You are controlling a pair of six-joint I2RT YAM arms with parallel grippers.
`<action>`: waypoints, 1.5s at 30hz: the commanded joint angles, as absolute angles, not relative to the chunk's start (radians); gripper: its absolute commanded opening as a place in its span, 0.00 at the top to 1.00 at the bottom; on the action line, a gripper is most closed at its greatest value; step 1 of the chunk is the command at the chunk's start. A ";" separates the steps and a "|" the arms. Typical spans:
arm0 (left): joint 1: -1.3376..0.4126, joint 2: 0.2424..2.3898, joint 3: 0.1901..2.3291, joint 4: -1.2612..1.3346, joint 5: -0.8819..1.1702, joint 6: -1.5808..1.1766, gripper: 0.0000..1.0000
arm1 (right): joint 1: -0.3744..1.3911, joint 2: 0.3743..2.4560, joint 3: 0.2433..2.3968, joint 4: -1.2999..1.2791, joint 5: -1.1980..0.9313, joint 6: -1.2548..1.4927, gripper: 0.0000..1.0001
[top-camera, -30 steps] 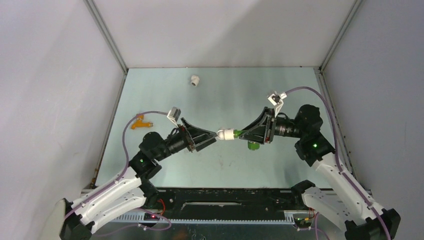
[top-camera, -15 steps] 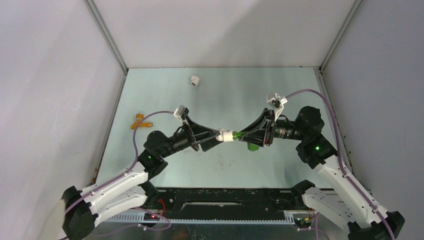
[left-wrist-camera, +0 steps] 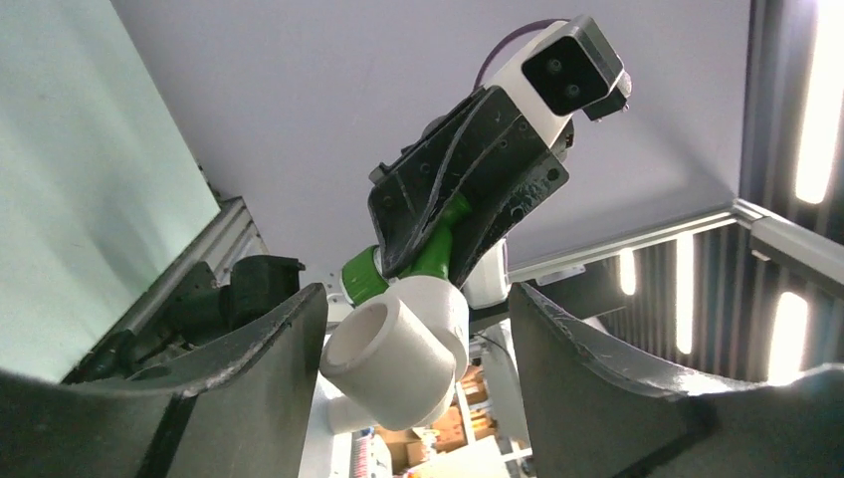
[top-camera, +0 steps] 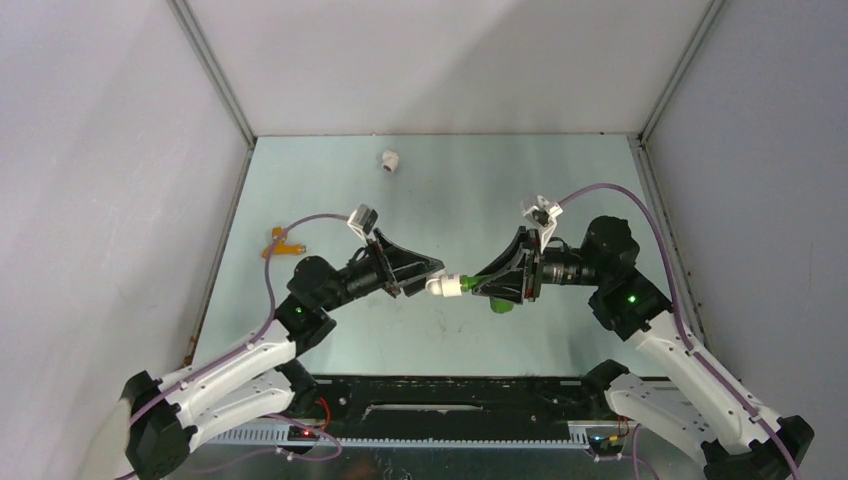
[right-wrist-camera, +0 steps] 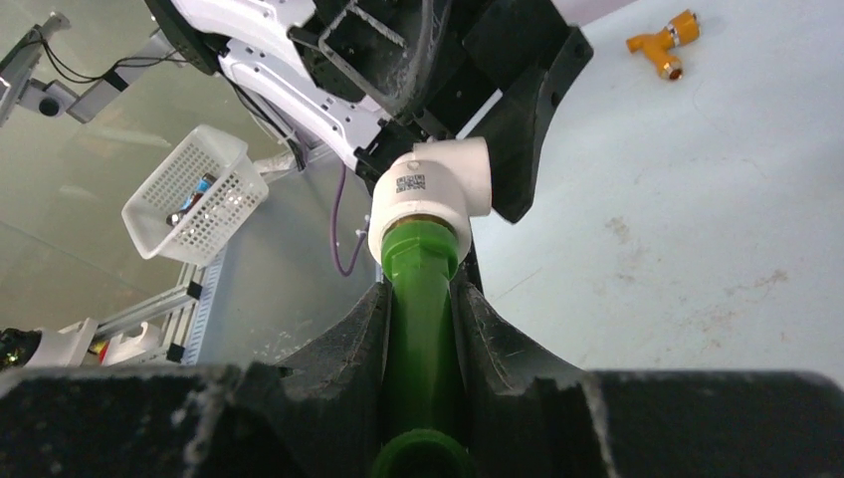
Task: Install the water faucets
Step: Screw the water faucet onto the adaptor, then place the water faucet at the center of the board.
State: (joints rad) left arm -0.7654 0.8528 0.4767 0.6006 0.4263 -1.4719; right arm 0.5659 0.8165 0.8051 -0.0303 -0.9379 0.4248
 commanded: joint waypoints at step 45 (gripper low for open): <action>-0.774 0.648 0.759 -0.128 0.187 -0.479 0.13 | 0.443 1.192 0.771 -0.187 -0.860 0.601 1.00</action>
State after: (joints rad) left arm -0.7719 0.6472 0.7017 0.0563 0.2913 -0.6708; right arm 0.4889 1.1179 0.7940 -0.1295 -0.8829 0.7063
